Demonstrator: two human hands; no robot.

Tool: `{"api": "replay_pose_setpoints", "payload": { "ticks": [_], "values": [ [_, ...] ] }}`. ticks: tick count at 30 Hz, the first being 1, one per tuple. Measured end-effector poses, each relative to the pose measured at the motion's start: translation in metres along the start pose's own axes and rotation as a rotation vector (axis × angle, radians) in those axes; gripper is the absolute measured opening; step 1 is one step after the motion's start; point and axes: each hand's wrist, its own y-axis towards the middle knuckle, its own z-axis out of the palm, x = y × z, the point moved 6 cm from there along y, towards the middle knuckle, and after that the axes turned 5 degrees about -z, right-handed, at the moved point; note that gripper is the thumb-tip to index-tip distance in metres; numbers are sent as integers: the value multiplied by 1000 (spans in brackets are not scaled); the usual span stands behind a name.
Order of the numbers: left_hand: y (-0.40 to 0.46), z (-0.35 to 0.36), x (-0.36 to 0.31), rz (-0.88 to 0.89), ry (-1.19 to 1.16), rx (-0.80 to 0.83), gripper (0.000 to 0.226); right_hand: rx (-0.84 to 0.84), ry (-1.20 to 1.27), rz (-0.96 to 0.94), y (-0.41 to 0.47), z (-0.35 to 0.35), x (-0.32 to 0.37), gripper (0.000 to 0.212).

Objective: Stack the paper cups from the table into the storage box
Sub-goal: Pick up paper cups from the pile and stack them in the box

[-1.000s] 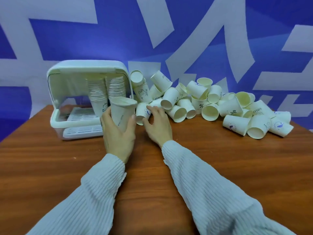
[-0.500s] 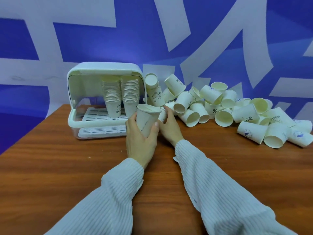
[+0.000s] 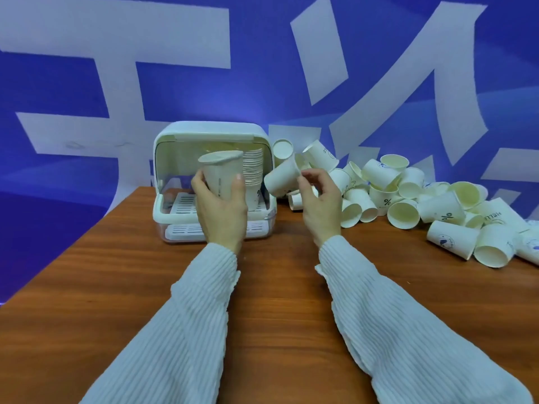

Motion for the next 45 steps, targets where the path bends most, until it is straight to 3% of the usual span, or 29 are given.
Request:
{"api": "replay_pose_setpoints", "payload": {
  "ticks": [6,10,14,17,19,27,30,34,37,42,45],
  "values": [
    [33,-24,10,-63,-67,-65,58,428,-517,-294,7,83,-4,17],
    [34,-28,17,-62,-37,-73,57,569,-705,-277,-2,103,-17,23],
    [33,-22,16,-38,22,-4,61,503,-591,-188,-6,98,-14,31],
    [34,-20,8,16,70,30,69,230,-309,-45,-24,72,-17,32],
    [35,-18,0,80,115,41,79,134,-290,-30,-38,58,-25,31],
    [51,48,16,169,803,434,60,-15,-206,157,-36,34,-49,23],
    [43,53,29,168,1080,468,75,-43,-169,202,-37,32,-53,20],
    [34,54,34,244,1209,439,105,-61,-149,186,-31,38,-47,22],
    [31,49,33,285,1098,352,91,-12,-259,83,0,43,-37,30],
    [31,43,32,312,909,270,87,315,-761,-90,81,65,-48,79],
    [36,43,32,280,854,273,87,444,-916,-189,107,76,-59,84]
  ]
}}
